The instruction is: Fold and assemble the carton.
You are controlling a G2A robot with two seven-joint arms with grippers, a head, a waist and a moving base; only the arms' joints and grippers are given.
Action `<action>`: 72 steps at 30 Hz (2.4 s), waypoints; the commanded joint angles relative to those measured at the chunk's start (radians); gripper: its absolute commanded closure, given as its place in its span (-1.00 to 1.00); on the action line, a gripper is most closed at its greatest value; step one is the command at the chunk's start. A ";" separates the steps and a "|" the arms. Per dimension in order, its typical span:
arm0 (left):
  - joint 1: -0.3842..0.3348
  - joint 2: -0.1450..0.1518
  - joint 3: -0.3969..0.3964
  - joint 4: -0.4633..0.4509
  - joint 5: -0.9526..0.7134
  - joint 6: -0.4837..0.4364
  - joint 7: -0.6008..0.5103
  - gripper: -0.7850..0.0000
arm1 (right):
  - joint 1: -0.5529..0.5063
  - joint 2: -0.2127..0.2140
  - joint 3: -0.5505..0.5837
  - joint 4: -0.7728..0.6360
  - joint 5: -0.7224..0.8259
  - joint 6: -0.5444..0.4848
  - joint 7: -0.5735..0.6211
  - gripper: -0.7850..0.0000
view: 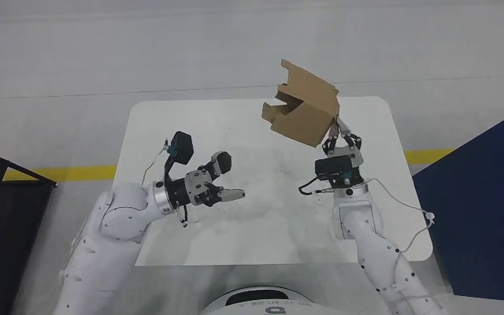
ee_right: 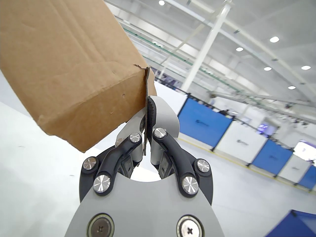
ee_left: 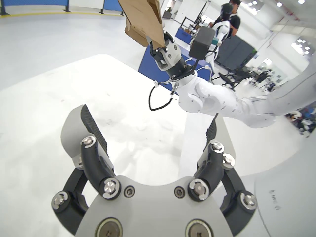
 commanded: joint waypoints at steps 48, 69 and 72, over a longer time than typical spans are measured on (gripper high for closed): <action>-0.310 -0.047 0.286 0.334 -0.497 0.148 0.005 1.00 | 0.087 -0.084 -0.190 0.118 -0.424 0.118 0.231 0.70; -0.261 0.008 0.091 0.349 -0.449 -0.196 -0.201 1.00 | -0.157 -0.035 0.202 0.041 0.471 -0.401 -0.432 -1.00; -0.255 0.016 0.084 0.333 -0.424 -0.202 -0.196 1.00 | -0.146 -0.036 0.208 0.067 0.554 -0.506 -0.472 -1.00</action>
